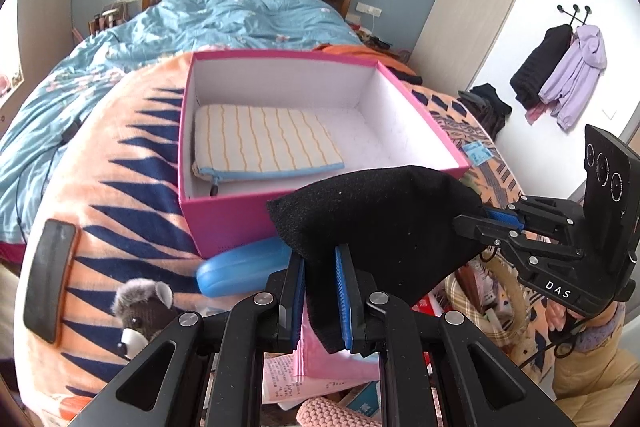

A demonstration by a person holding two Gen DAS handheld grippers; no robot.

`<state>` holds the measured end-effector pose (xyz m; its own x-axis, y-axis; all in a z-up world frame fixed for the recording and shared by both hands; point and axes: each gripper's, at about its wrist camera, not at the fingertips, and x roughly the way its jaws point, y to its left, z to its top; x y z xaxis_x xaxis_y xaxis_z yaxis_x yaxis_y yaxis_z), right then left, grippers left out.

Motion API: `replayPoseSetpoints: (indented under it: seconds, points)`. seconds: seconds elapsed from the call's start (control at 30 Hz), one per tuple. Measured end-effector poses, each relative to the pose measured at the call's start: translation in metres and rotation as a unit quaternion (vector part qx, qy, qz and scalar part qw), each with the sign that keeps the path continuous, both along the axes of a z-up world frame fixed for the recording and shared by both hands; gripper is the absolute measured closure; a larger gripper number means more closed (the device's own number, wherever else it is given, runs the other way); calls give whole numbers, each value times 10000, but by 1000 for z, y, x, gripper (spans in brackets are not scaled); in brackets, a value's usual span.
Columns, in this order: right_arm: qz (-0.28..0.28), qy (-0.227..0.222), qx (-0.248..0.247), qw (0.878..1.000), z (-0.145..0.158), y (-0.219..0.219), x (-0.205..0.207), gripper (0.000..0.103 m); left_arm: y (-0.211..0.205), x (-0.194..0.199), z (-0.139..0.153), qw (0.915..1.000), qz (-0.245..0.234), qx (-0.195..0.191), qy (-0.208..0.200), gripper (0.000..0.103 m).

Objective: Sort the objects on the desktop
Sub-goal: 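Lift the black cloth with the right gripper over the pink box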

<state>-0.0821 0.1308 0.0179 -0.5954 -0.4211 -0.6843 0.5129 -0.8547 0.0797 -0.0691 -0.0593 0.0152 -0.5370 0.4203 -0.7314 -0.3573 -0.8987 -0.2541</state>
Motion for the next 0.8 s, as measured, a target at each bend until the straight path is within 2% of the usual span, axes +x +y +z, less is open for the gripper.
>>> replayPoseSetpoints:
  seconds: [0.8]
  points:
    - [179, 536, -35, 9984, 36, -20, -5, 92, -8, -11, 30, 9988, 188, -184, 417, 89]
